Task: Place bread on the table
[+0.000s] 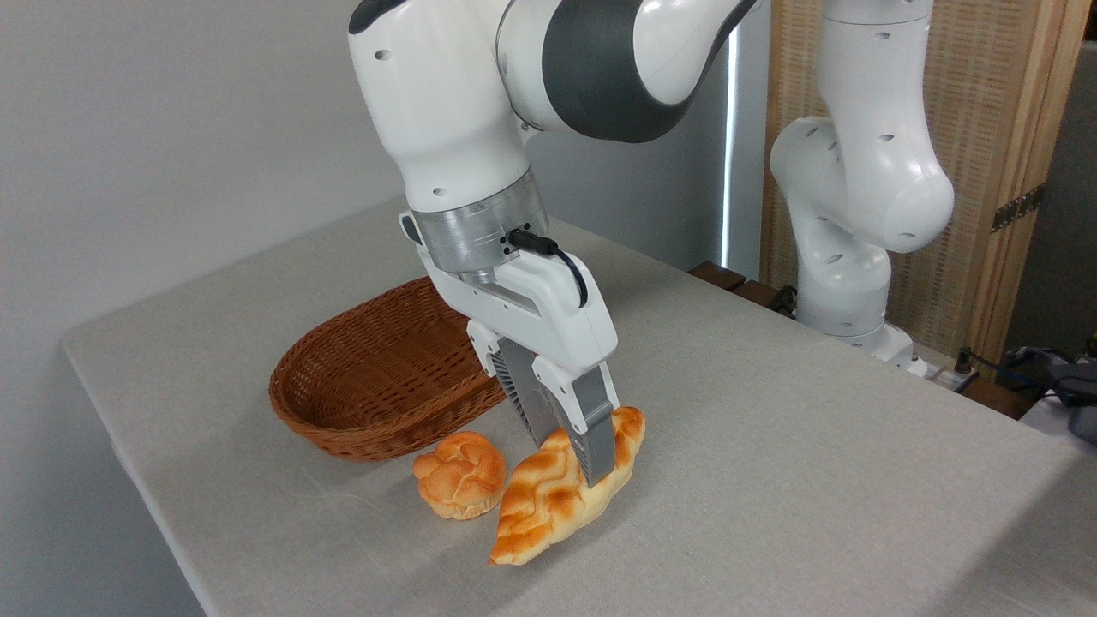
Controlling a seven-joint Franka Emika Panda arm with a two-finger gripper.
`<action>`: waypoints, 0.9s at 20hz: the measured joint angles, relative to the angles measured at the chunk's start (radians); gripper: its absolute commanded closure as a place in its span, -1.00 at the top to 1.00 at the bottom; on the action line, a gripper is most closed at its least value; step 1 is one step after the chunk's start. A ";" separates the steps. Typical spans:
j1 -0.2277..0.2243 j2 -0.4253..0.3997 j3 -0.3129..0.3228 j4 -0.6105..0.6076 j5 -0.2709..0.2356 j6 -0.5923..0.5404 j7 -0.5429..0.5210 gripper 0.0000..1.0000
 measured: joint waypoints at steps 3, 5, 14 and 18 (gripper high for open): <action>0.000 0.000 0.000 0.000 0.000 0.000 0.000 0.99; 0.000 0.000 0.000 0.001 0.000 0.000 0.000 1.00; 0.000 0.000 0.000 0.002 0.000 0.000 -0.001 1.00; 0.000 -0.004 0.006 0.030 -0.042 0.000 -0.007 1.00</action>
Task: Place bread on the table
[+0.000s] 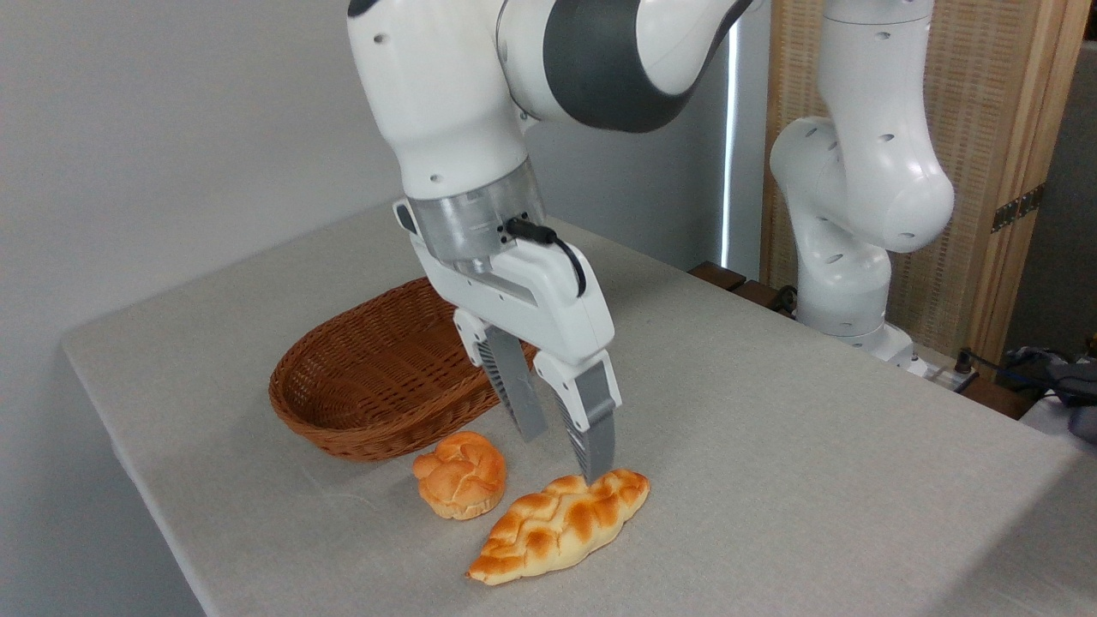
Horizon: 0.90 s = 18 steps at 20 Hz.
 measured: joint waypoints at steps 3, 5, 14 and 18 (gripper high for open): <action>0.000 -0.008 0.025 0.055 -0.136 0.000 0.000 1.00; 0.000 -0.020 0.029 0.089 -0.179 -0.004 -0.007 1.00; 0.125 -0.052 -0.185 0.234 -0.190 -0.171 -0.090 1.00; 0.189 -0.008 -0.329 0.259 -0.136 -0.245 -0.121 1.00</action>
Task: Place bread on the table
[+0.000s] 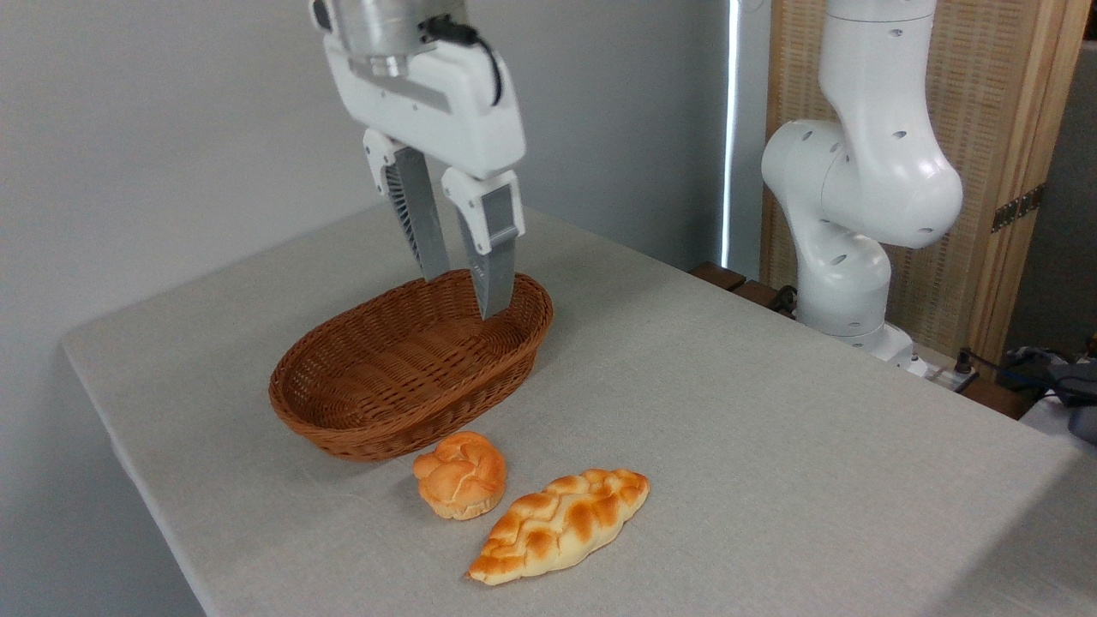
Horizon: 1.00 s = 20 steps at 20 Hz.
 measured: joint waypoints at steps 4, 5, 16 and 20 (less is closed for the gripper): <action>0.006 0.042 -0.022 0.011 0.035 0.049 -0.042 1.00; 0.009 0.044 -0.022 0.013 0.036 0.051 -0.042 1.00; 0.012 0.034 -0.033 0.027 0.036 0.051 -0.042 1.00; 0.012 0.032 -0.034 0.026 0.034 0.050 -0.042 1.00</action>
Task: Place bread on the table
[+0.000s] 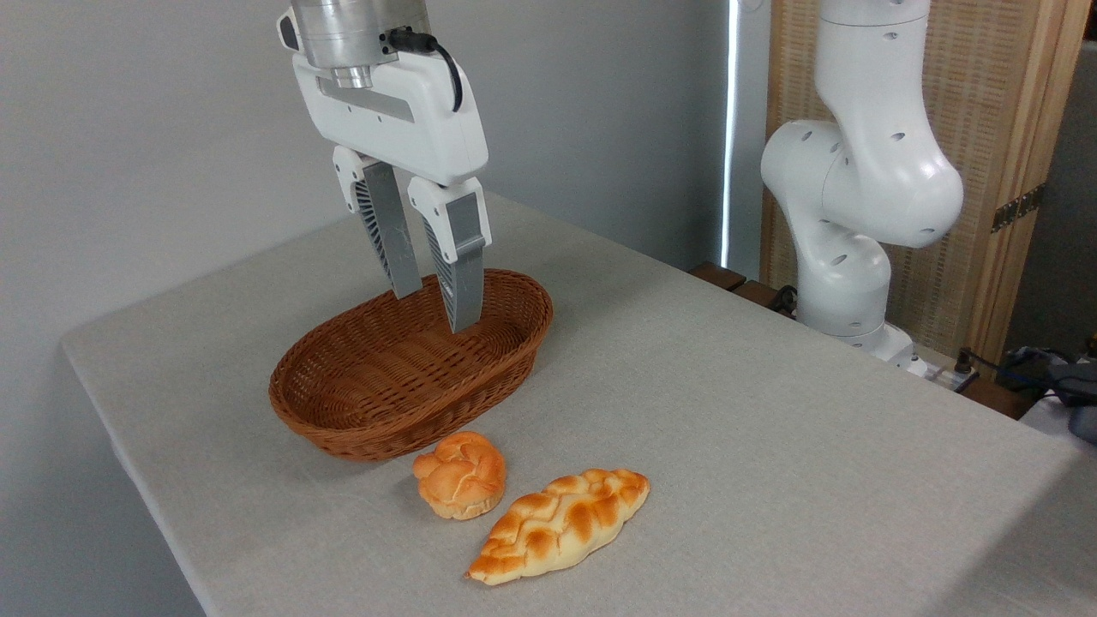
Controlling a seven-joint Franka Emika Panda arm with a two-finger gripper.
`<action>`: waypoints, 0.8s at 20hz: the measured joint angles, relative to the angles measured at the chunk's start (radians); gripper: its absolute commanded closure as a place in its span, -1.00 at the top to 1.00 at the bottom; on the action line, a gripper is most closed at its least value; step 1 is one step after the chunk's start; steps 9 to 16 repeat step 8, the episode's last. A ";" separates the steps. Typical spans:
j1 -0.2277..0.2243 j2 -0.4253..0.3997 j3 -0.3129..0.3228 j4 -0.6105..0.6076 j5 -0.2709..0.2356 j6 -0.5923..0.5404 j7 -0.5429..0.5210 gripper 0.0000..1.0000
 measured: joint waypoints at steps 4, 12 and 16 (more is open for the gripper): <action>0.000 0.000 -0.001 -0.006 0.000 -0.001 0.008 1.00; 0.000 -0.004 0.000 -0.014 -0.001 -0.001 0.012 1.00; 0.000 -0.004 0.000 -0.014 -0.001 -0.001 0.012 1.00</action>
